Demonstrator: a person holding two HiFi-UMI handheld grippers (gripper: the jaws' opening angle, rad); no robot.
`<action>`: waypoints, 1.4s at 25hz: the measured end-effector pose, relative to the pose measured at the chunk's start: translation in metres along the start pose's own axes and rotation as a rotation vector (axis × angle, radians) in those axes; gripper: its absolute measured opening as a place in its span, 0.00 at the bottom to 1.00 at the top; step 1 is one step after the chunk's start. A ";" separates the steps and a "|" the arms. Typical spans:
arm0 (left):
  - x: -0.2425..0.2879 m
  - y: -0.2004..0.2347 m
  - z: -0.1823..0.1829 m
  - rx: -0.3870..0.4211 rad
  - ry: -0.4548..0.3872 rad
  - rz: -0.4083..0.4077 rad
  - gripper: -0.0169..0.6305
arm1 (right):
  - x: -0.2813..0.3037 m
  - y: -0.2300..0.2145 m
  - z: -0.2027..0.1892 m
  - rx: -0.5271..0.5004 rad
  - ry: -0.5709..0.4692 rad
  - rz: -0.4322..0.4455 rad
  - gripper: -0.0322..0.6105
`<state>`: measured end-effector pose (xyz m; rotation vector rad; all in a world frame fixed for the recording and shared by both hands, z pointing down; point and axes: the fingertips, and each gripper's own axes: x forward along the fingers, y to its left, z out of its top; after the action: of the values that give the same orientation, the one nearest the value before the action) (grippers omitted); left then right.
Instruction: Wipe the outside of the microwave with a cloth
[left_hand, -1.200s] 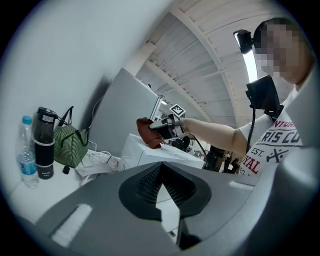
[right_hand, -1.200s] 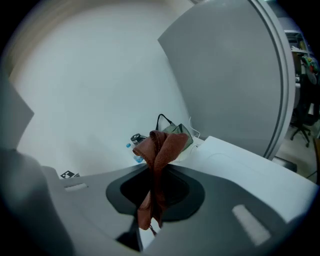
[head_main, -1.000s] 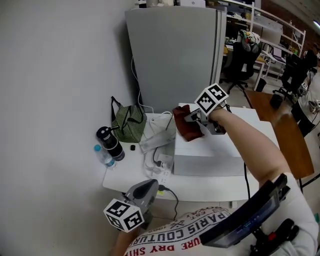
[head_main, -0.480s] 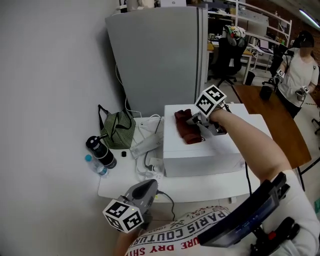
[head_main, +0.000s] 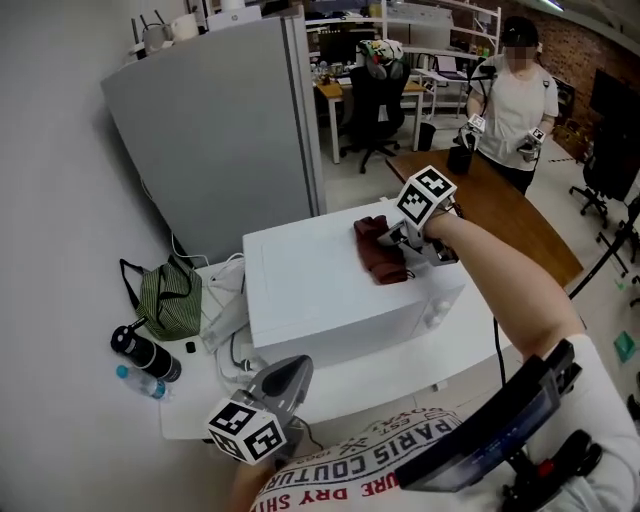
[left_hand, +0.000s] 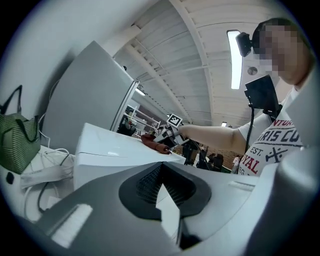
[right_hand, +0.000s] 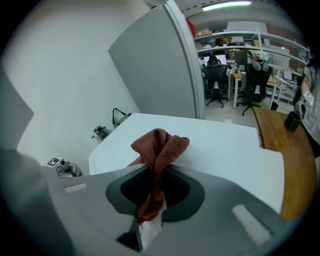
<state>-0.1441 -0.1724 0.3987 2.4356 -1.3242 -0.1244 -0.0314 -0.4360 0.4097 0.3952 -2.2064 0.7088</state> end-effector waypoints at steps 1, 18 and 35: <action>0.011 -0.005 0.000 0.002 0.007 -0.026 0.04 | -0.010 -0.011 -0.007 0.018 -0.007 -0.014 0.12; 0.083 -0.041 -0.009 0.021 0.066 -0.197 0.04 | -0.090 -0.085 -0.062 0.123 -0.059 -0.145 0.12; -0.055 0.015 -0.005 -0.016 -0.047 0.132 0.04 | 0.027 0.121 0.093 -0.322 -0.045 0.104 0.12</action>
<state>-0.1851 -0.1331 0.4037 2.3377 -1.4937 -0.1586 -0.1615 -0.3969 0.3357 0.1345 -2.3459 0.3896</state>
